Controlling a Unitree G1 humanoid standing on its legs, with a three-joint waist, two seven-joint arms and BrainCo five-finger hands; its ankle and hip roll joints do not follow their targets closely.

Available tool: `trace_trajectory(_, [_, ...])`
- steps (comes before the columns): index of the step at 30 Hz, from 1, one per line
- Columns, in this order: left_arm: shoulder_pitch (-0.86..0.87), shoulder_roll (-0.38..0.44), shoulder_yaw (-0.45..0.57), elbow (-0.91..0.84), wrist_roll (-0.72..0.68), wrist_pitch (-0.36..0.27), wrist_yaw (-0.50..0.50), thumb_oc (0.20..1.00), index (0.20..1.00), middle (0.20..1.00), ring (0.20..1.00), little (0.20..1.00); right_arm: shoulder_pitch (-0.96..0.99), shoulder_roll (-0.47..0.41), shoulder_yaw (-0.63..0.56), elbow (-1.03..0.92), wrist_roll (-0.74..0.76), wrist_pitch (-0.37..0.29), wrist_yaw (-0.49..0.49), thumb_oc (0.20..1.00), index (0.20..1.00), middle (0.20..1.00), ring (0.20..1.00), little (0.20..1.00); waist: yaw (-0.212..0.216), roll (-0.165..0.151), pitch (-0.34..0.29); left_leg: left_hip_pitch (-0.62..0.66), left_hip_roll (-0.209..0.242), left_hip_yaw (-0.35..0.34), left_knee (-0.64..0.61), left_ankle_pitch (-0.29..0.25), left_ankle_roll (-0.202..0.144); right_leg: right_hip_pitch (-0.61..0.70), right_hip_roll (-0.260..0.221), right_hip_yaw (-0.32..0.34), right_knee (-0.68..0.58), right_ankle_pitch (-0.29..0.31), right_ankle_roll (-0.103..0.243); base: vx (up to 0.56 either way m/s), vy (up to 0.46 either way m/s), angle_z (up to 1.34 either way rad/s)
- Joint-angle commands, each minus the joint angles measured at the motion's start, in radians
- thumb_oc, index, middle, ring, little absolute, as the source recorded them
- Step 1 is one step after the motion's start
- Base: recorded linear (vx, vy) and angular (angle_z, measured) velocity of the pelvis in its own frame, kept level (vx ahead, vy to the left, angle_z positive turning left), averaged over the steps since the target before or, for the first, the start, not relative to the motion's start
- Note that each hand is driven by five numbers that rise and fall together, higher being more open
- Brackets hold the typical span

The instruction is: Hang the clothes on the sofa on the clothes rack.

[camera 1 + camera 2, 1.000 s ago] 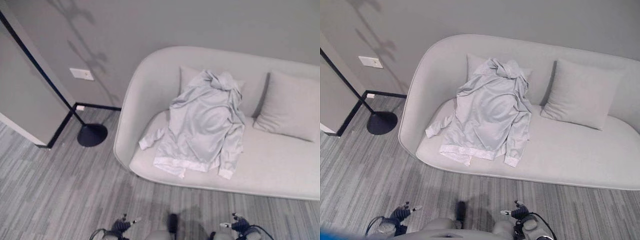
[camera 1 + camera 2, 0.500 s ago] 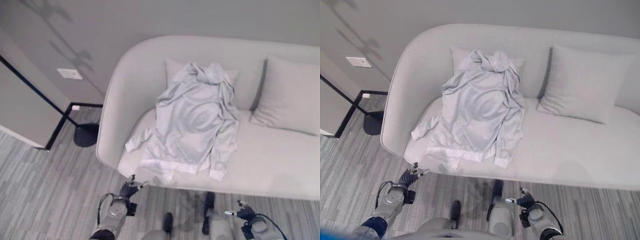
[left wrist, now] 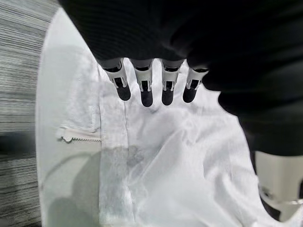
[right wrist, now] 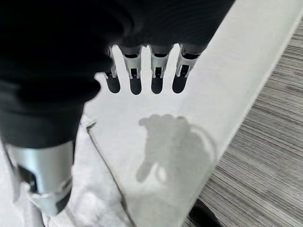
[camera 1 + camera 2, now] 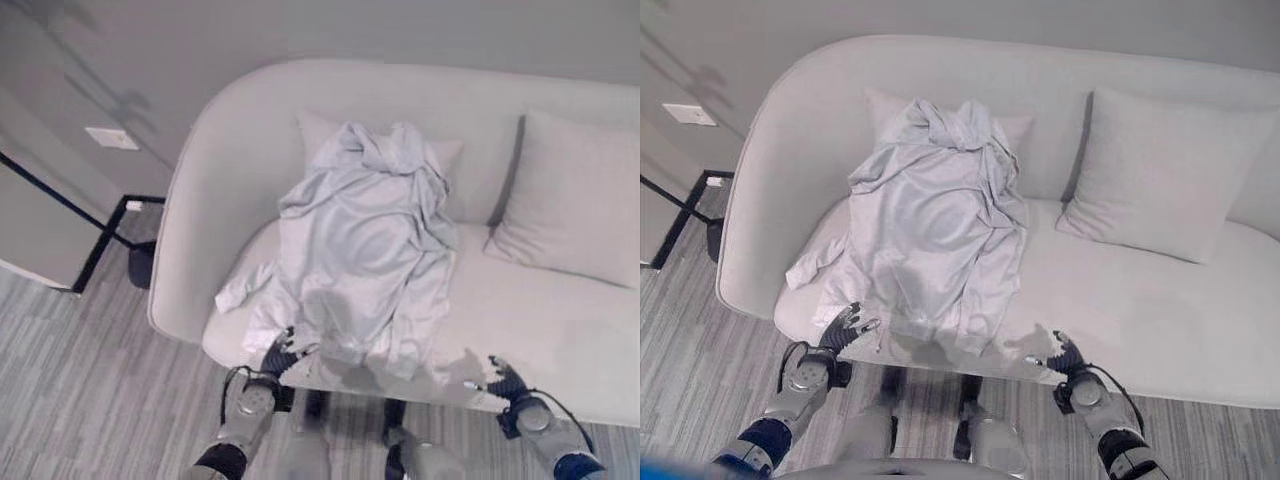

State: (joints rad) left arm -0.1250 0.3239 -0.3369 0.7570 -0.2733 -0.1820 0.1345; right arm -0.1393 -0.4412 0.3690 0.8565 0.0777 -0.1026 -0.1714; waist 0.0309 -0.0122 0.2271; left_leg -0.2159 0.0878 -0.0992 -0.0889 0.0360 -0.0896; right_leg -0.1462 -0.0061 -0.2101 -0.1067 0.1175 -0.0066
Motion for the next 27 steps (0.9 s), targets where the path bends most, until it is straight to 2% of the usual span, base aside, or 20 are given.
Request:
trace_trajectory(1, [-0.013, 0.039, -0.001, -0.055, -0.014, -0.044, 0.007, 1.000, 1.000, 1.000, 1.000, 1.000, 0.010, -0.038, -0.029, -0.084, -0.002, -0.040, -0.031, 1.000, 1.000, 1.000, 1.000, 1.000, -0.007, 0.002, -0.027, 0.001, -0.030, 0.018, 0.002, 0.071, -0.007, 0.005, -0.107, 0.022, 0.019, -0.025, 0.192, 0.04, 0.151, -0.49])
trace_trajectory(6, [-0.065, 0.072, -0.004, -0.081, -0.033, -0.051, 0.035, 1.000, 1.000, 1.000, 1.000, 1.000, -0.084, -0.045, -0.006, -0.120, 0.002, -0.036, -0.061, 1.000, 1.000, 1.000, 1.000, 1.000, -0.002, -0.004, -0.003, -0.010, -0.046, 0.044, 0.002, 0.068, 0.002, -0.054, -0.130, 0.066, 0.019, 0.004, 0.202, -0.02, 0.109, -0.17])
trace_trajectory(12, [-0.146, 0.110, -0.003, -0.086, -0.036, -0.060, 0.069, 1.000, 1.000, 1.000, 1.000, 1.000, -0.188, -0.047, 0.026, -0.153, 0.004, -0.037, -0.085, 1.000, 1.000, 1.000, 1.000, 1.000, 0.003, -0.019, 0.020, -0.025, -0.050, 0.053, 0.002, 0.067, 0.007, -0.092, -0.138, 0.086, 0.019, 0.024, 0.211, 0.00, 0.023, -0.11])
trace_trajectory(17, [-0.215, 0.128, -0.006, -0.087, -0.039, -0.064, 0.096, 1.000, 1.000, 1.000, 1.000, 1.000, -0.256, -0.048, 0.036, -0.169, 0.016, -0.040, -0.105, 1.000, 1.000, 1.000, 1.000, 1.000, -0.001, -0.019, 0.033, -0.040, -0.049, 0.053, 0.002, 0.070, 0.005, -0.113, -0.142, 0.087, 0.019, 0.032, 0.214, 0.00, 0.000, -0.01])
trace_trajectory(22, [-0.316, 0.158, -0.024, -0.090, -0.019, -0.065, 0.125, 1.000, 1.000, 1.000, 1.000, 1.000, -0.351, -0.059, 0.042, -0.178, 0.032, -0.044, -0.136, 1.000, 1.000, 1.000, 1.000, 1.000, -0.005, -0.016, 0.047, -0.065, -0.051, 0.051, 0.002, 0.076, 0.001, -0.141, -0.142, 0.089, 0.019, 0.041, 0.218, -0.01, -0.002, -0.02])
trace_trajectory(27, [-0.520, 0.244, -0.066, -0.093, 0.048, -0.059, 0.186, 1.000, 1.000, 1.000, 1.000, 1.000, -0.502, -0.098, 0.025, -0.206, 0.085, -0.063, -0.200, 1.000, 1.000, 1.000, 1.000, 1.000, -0.014, -0.007, 0.070, -0.104, -0.054, 0.050, 0.002, 0.090, -0.006, -0.180, -0.143, 0.094, 0.019, 0.056, 0.226, -0.02, -0.001, 0.01])
